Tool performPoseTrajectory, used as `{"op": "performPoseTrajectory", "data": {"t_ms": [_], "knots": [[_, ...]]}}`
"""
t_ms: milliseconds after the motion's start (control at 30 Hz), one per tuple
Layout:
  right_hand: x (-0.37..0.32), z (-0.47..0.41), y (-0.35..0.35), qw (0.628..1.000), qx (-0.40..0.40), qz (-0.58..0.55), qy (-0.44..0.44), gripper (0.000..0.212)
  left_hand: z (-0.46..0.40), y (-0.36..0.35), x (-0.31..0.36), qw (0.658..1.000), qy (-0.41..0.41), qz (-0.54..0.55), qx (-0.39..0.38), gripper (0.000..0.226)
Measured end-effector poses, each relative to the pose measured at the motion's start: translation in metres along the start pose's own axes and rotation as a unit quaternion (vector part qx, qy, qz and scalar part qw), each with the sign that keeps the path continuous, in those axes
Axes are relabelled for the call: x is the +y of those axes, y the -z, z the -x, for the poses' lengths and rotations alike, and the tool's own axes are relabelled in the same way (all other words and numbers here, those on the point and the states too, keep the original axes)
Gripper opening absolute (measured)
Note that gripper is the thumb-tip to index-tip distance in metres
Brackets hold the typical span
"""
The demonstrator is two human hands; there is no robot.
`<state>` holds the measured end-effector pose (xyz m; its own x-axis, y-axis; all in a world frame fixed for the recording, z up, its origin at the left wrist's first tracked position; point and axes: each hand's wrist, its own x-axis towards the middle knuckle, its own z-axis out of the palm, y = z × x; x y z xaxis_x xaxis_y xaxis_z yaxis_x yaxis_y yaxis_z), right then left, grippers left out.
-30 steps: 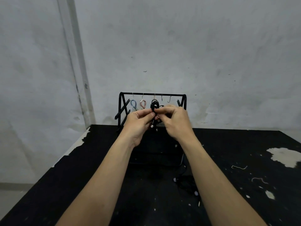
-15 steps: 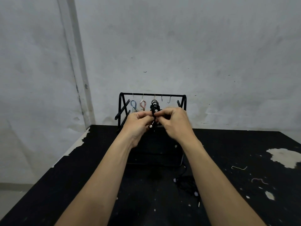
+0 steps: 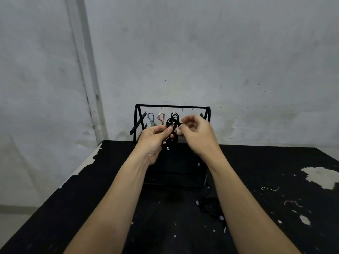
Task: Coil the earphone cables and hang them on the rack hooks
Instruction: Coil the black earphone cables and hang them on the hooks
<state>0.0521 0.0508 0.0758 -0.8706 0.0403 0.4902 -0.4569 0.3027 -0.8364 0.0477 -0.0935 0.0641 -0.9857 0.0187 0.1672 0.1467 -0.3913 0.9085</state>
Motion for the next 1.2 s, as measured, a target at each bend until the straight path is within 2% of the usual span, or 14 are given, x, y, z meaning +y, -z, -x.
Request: {"op": "performPoseTrajectory", "data": {"t_ms": [67, 133, 333, 500, 633, 833, 967, 1033, 1200], "knots": [[-0.002, -0.001, 0.001, 0.994, 0.014, 0.103, 0.021, 0.030, 0.000, 0.000, 0.000, 1.000, -0.003, -0.021, -0.011, 0.013], [-0.003, 0.000, 0.005, 0.989, -0.019, 0.149, 0.014, 0.040, 0.001, 0.000, 0.000, 0.999, -0.007, -0.039, -0.025, 0.016], [-0.001, 0.005, 0.005, 0.995, -0.093, -0.030, -0.025, 0.016, -0.002, 0.000, 0.004, 0.996, -0.050, -0.077, 0.006, 0.011], [0.001, 0.003, -0.001, 0.996, -0.078, -0.016, -0.039, 0.024, -0.007, -0.002, 0.003, 0.993, -0.077, -0.083, 0.031, 0.010], [0.001, -0.001, 0.001, 0.998, -0.024, -0.040, -0.050, 0.027, -0.008, -0.001, 0.000, 0.994, -0.074, -0.079, 0.022, 0.010], [-0.002, 0.002, 0.002, 0.998, -0.037, -0.040, -0.025, 0.014, -0.008, -0.003, 0.000, 0.993, -0.064, -0.096, 0.006, 0.010], [0.002, 0.004, -0.001, 0.999, 0.002, -0.028, -0.015, 0.012, -0.009, -0.003, -0.001, 0.992, -0.051, -0.114, 0.000, 0.009], [0.004, 0.006, -0.003, 0.998, 0.009, -0.058, -0.027, 0.016, -0.009, -0.004, -0.001, 0.993, -0.039, -0.110, 0.005, 0.007], [0.005, 0.006, -0.009, 0.986, 0.011, -0.142, -0.085, 0.008, -0.008, -0.005, -0.004, 0.996, -0.021, -0.087, -0.007, 0.007]]}}
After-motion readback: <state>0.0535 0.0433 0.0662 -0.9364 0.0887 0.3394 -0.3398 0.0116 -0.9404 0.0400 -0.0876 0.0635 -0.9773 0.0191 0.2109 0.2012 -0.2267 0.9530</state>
